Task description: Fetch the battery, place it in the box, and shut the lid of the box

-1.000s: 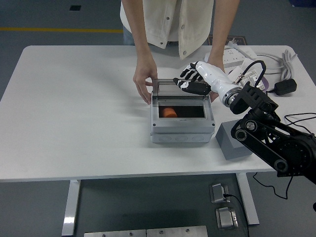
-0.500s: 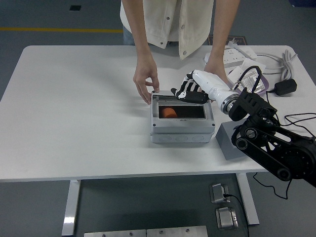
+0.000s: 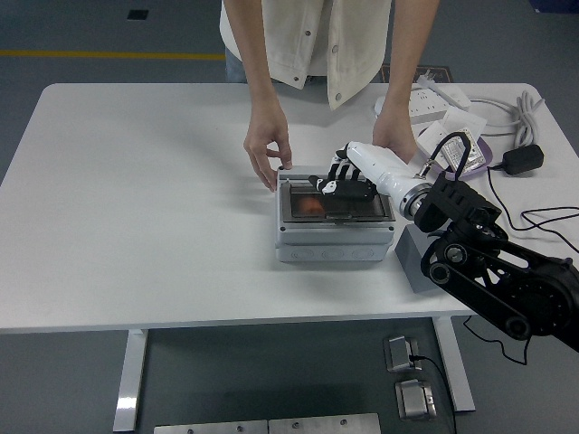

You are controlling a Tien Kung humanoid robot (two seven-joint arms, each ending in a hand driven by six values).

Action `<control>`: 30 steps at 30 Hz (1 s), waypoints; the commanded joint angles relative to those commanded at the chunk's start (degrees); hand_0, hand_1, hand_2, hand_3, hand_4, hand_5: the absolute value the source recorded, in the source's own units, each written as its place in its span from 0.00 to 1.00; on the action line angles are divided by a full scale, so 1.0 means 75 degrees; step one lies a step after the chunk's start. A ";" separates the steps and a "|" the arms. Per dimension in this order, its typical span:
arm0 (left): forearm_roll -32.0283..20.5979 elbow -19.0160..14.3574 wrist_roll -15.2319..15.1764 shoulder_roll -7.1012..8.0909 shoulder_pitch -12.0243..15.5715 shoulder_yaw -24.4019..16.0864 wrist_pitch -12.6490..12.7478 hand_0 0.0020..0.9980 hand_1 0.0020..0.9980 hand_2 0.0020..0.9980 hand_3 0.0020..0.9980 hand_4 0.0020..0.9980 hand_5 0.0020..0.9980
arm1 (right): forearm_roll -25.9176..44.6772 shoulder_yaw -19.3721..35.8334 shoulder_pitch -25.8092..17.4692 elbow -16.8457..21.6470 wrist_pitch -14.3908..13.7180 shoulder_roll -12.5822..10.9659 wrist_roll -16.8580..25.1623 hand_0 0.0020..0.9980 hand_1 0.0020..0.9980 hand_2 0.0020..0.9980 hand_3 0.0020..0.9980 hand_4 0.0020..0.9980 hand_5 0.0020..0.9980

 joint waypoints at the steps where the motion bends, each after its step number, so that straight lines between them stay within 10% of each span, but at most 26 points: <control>1: 0.0008 0.0000 0.0003 -0.0002 0.0002 -0.0009 0.0001 0.46 0.58 0.55 0.54 0.34 0.00 | -0.0020 0.0084 -0.0023 0.0016 0.0022 -0.0018 -0.0010 0.19 0.35 0.40 0.42 0.69 0.68; 12: 0.0047 0.0000 0.0013 -0.0032 0.0026 -0.0048 0.0000 0.46 0.58 0.55 0.54 0.34 0.00 | 0.0331 0.1687 -0.0765 0.0200 0.0118 -0.0166 0.0368 0.18 0.34 0.40 0.41 0.68 0.68; 26: 0.0073 0.0000 0.0016 -0.0091 0.0077 -0.0085 -0.0014 0.46 0.58 0.55 0.54 0.34 0.00 | 0.3254 0.4238 -0.1803 -0.0442 -0.0372 -0.0075 0.2985 0.17 0.33 0.38 0.41 0.68 0.64; 27: 0.0074 0.0000 0.0017 -0.0092 0.0081 -0.0089 -0.0014 0.46 0.58 0.55 0.54 0.34 0.00 | 0.3506 0.4372 -0.1834 -0.0530 -0.0358 -0.0064 0.3162 0.16 0.33 0.40 0.44 0.65 0.37; 30: 0.0093 0.0000 0.0020 -0.0095 0.0091 -0.0108 -0.0014 0.46 0.58 0.55 0.54 0.34 0.00 | 0.4321 0.4681 -0.1908 -0.0822 -0.0350 -0.0019 0.3712 0.16 0.33 0.40 0.44 0.65 0.37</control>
